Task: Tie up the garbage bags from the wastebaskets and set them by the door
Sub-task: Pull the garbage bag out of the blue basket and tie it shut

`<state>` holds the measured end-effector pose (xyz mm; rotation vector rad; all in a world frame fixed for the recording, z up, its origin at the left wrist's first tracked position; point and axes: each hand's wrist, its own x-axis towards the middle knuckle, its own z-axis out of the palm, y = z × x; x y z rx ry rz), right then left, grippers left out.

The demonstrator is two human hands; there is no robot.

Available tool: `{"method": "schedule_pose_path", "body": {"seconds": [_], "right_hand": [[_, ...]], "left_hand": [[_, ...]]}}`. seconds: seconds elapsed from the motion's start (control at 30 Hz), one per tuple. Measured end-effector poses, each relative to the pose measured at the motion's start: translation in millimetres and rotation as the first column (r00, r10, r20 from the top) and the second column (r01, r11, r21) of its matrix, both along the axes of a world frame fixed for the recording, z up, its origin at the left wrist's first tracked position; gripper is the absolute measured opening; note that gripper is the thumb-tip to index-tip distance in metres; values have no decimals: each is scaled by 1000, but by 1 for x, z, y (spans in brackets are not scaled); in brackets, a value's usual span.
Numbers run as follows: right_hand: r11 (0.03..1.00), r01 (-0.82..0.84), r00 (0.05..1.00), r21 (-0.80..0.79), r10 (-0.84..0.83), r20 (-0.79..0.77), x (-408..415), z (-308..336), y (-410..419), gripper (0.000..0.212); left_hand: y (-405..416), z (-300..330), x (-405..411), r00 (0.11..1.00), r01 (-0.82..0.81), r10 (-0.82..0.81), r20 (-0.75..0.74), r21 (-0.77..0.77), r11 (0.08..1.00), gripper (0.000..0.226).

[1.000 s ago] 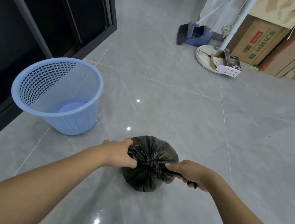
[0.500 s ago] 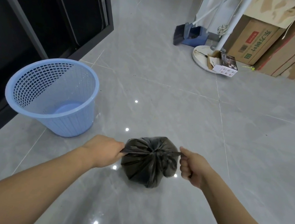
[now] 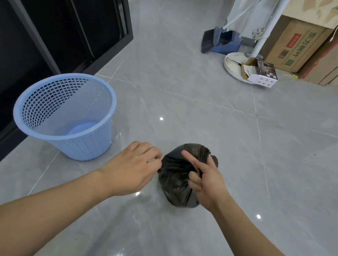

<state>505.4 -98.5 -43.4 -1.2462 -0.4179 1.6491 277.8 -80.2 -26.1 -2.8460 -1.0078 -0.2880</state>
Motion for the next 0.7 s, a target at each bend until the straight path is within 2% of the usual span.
{"method": "schedule_pose_path", "body": {"seconds": [0.07, 0.2, 0.27, 0.33, 0.43, 0.47, 0.57, 0.63, 0.7], "right_hand": [[991, -127, 975, -41, 132, 176, -11, -1, -1, 27], [965, -239, 869, -108, 262, 420, -26, -4, -2, 22], [920, -362, 713, -152, 379, 590, -24, -10, -2, 26], [841, -490, 472, -227, 475, 743, -19, -9, -4, 30], [722, -602, 133, -341, 512, 849, -12, -2, -3, 30], [689, -622, 54, -371, 511, 858, -11, 2, -3, 27], [622, -650, -76, -436, 518, 852, -10, 11, -2, 20], [587, -655, -180, -476, 490, 853, -9, 17, -1, 22], [564, -652, -339, -507, 380, 860, -9, 22, -2, 21]], "left_hand": [[2, -4, -6, 999, -45, 46, 18, -13, 999, 6], [4, -9, -13, 998, -69, 69, -3, -39, 997, 9], [5, -10, -16, 996, -87, 86, -17, -42, 995, 12], [6, -11, -19, 994, -110, 109, -14, -48, 993, 15], [9, -14, -19, 983, -181, 181, -10, -113, 977, 21], [9, -15, -18, 977, -211, 212, -6, -146, 967, 24], [13, -15, -13, 959, -261, 280, 39, -260, 930, 31], [17, -14, -8, 945, -266, 314, 94, -341, 901, 23], [21, -11, -2, 930, -262, 340, 144, -392, 882, 16]]}}
